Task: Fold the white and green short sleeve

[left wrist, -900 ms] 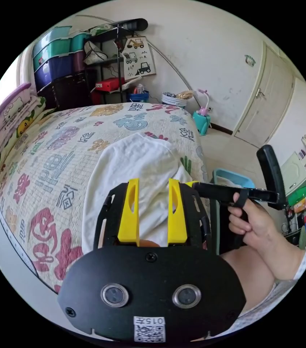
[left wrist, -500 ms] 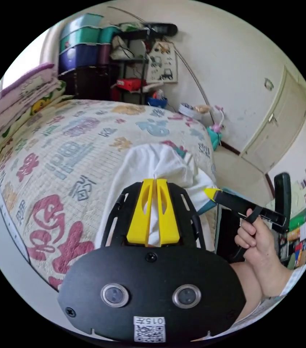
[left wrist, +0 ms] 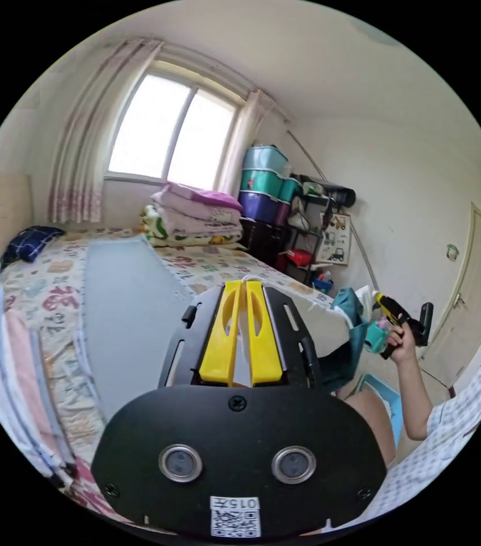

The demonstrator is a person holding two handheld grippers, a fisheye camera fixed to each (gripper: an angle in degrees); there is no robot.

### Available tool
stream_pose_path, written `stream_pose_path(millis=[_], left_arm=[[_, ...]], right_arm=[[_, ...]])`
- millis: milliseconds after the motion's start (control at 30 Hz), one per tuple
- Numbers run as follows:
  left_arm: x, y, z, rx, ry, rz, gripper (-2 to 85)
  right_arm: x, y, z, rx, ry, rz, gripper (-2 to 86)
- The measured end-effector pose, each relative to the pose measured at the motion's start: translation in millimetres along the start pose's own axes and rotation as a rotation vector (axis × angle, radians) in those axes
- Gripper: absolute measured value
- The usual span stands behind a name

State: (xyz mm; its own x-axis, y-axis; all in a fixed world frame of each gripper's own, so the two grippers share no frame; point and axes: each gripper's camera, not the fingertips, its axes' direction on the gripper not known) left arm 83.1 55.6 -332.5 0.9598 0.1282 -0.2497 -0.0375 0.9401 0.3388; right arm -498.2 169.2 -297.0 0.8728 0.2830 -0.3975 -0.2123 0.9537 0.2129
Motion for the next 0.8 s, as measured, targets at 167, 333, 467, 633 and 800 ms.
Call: stream_pose_path(millis=[167,333,467,633,800], left_arm=[[-59.9,59.2,-115.5,0.064,-0.128,-0.140,0.6],[-74.8,129.4,-195.1,0.021,-0.265,-0.224,0.6],[-70.8,194.7,-221.0,-0.112,-0.249,-0.291,0.7],[-62.4,248.7,-195.6,-0.299,-0.147,-0.284,0.8],[-76.8,276.6,-184.1,-0.310,-0.098,-0.377,0.8]], right_arm=[[-35.3,10.3,23.7,-0.061,-0.069,-0.052,2.1],[-50.2,21.2,63.7,-0.134,-0.036,-0.041,2.5],[-43.9,34.3,97.4,-0.237,-0.010,-0.048,3.3],[35.6,92.1,131.5,-0.555,0.100,0.195,8.8],[21.6,131.9,79.4,-0.501,0.171,0.148,13.1]])
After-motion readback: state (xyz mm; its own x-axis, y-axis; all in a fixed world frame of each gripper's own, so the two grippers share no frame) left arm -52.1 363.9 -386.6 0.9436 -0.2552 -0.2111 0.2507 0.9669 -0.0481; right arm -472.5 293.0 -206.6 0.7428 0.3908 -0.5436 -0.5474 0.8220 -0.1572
